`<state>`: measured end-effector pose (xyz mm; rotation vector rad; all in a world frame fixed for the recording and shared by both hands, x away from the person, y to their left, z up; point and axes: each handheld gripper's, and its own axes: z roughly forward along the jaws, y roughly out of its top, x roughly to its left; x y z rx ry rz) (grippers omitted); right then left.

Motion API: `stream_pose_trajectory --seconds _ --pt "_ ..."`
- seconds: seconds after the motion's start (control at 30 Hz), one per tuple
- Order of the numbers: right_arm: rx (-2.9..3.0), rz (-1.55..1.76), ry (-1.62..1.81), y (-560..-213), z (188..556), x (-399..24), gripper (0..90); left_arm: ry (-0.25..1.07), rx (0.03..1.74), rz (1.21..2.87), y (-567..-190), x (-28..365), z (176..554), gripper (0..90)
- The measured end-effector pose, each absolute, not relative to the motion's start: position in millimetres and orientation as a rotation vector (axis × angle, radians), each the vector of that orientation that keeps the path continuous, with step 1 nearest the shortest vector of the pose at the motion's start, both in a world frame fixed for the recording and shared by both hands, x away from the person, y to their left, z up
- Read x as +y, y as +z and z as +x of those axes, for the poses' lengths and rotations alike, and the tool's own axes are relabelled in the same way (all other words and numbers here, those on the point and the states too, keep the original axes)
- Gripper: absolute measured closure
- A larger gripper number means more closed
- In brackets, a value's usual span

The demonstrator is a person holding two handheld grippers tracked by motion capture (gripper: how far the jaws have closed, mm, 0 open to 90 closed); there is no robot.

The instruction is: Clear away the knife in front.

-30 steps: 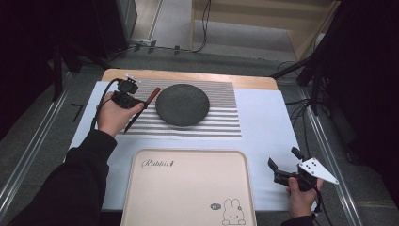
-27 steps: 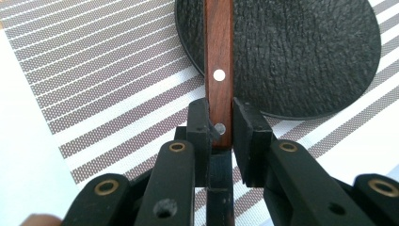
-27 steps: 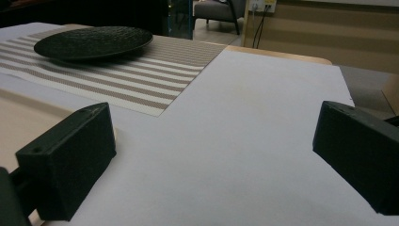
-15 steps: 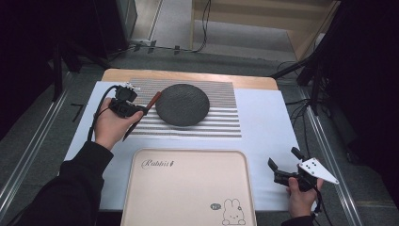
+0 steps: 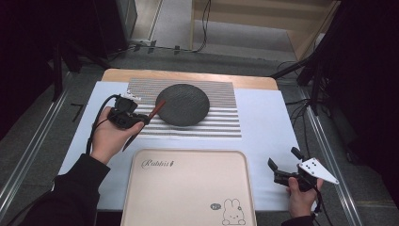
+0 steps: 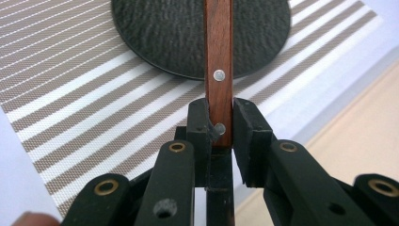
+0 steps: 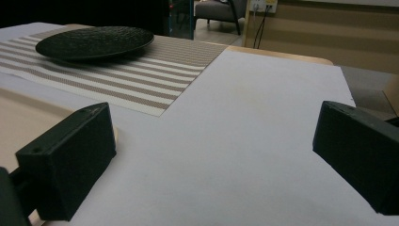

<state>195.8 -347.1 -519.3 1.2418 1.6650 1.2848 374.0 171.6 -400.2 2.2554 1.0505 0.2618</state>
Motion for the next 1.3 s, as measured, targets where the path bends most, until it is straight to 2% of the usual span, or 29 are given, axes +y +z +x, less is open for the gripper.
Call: stream_pose_trajectory --seconds 0.47,0.83,1.3 --pt "1.665 1.244 1.283 -519 196 -347 0.0 0.254 1.012 2.247 -404 173 343 77.1" --pt "1.681 1.228 1.268 -520 196 -346 0.0 0.165 0.993 2.204 -413 176 318 77.1" --pt "1.685 1.229 1.272 -519 196 -346 0.0 0.158 0.985 2.208 -430 171 282 77.1"
